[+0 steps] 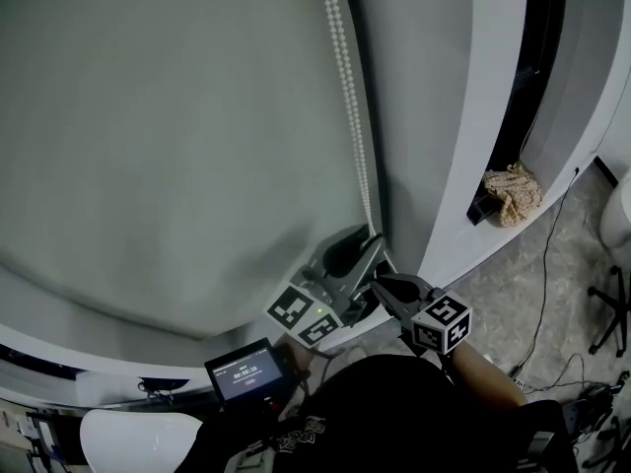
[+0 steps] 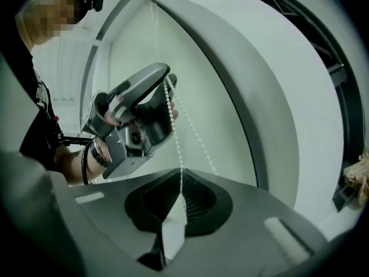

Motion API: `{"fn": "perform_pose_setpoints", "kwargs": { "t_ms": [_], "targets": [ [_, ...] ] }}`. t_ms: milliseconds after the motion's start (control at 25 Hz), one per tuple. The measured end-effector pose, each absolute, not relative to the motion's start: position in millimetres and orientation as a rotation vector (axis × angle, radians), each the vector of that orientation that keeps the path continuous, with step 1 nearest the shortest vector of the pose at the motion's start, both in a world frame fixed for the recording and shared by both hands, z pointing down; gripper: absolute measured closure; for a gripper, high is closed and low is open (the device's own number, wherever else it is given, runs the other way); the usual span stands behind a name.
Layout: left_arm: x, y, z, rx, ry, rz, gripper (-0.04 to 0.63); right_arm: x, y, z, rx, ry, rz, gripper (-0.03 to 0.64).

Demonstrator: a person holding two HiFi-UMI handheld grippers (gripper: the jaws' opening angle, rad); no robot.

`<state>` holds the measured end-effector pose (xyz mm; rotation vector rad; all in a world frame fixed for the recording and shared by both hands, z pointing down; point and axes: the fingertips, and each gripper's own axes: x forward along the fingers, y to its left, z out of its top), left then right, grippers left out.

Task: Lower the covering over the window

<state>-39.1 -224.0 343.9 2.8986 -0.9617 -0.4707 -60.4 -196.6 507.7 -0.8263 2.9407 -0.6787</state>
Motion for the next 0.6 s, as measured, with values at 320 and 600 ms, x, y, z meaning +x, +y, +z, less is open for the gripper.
{"fn": "perform_pose_setpoints", "kwargs": {
  "t_ms": [320,600],
  "targets": [
    [-47,-223,332,2.930,-1.057,-0.503,0.578,-37,-204,510,-0.928,2.890,-0.687,0.601],
    [-41,-237,393,2.911,-1.143,-0.176,0.581,-25,-210,506,-1.007,2.807,-0.718,0.594]
  ]
}}
